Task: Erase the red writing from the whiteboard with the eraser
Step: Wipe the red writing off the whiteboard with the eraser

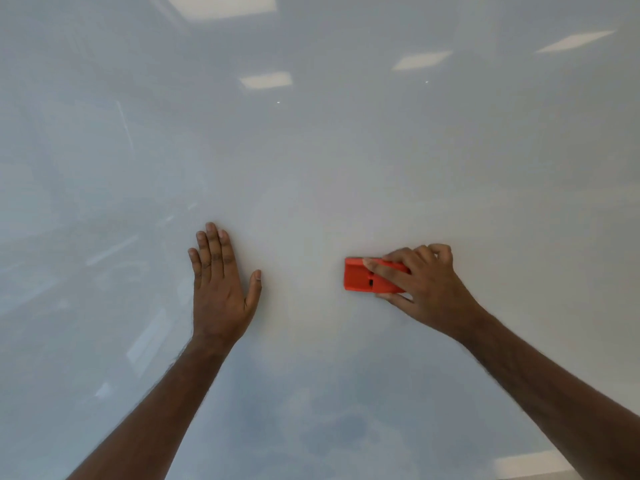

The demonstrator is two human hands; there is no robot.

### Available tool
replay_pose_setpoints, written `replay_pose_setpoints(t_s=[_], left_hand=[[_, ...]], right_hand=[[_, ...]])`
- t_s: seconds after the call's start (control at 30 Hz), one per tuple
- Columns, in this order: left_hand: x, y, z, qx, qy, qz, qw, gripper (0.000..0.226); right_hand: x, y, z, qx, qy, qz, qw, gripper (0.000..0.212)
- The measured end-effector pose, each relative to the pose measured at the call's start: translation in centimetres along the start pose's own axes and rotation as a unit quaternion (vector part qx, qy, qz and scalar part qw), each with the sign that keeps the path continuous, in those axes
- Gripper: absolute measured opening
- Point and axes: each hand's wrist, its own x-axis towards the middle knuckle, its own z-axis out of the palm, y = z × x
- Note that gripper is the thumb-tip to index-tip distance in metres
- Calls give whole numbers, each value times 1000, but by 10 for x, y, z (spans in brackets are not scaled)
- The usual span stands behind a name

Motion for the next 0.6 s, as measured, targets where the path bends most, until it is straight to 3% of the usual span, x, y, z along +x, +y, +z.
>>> replay_pose_setpoints(t_s=[0.13,0.33,0.6], left_hand=[[-5,5,0,-3,-8,-3,1000,86],[-9,10,3,-3,-5,-16,1000,85],[-11,12,4,-7,1,-21,1000,83]], right_hand=[[15,-20,10,20,10,6,1000,57],[-30,-43,36,-23,-17,-85,996,57],[-88,-14,40,-20,-68,-106,992,56]])
